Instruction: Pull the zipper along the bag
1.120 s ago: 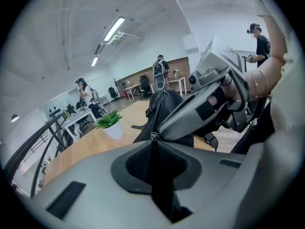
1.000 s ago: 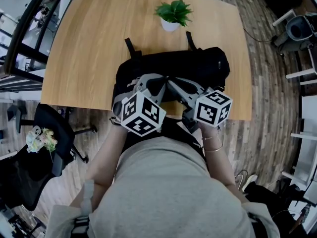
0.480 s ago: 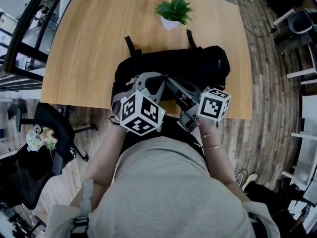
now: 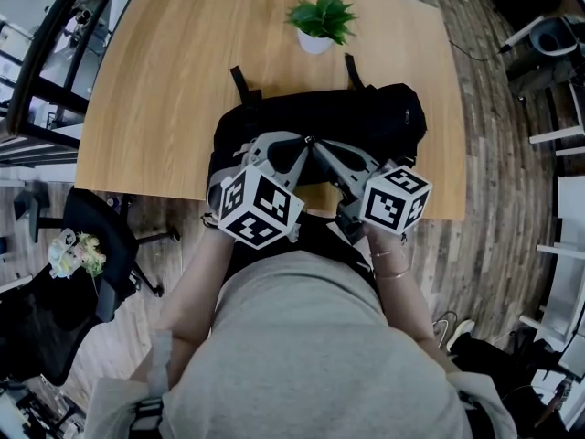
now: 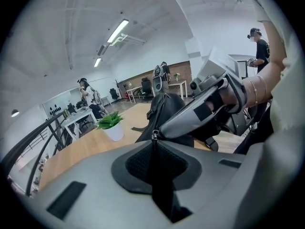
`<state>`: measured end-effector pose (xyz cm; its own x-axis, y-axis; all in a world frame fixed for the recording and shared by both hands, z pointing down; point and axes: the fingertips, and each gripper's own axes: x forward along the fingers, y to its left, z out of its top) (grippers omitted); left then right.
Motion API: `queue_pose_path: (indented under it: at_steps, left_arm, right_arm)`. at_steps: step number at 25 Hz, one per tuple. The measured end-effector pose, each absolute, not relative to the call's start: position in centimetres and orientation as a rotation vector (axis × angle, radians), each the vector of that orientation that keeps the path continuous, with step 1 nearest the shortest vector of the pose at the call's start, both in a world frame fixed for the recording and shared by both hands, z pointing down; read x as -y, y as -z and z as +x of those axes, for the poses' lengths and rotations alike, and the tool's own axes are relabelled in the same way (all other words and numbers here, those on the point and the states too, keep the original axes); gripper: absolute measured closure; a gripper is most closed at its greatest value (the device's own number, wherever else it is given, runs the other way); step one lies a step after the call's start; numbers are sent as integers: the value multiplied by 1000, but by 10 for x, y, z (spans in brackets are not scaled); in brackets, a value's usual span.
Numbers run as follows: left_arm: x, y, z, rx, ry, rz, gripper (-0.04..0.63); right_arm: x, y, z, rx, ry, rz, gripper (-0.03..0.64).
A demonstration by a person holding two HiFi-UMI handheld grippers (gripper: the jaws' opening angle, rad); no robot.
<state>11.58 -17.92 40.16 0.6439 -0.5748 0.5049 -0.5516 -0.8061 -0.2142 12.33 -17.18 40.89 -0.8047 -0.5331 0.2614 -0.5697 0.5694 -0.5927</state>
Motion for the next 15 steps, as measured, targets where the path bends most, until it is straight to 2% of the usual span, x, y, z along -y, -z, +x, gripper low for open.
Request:
queue_pose_path:
  at_steps: [15]
  left_arm:
    - [185,-400,110,-1043,848,-2829,552]
  right_arm:
    - [193,-404,196,2645,-937,1295,607]
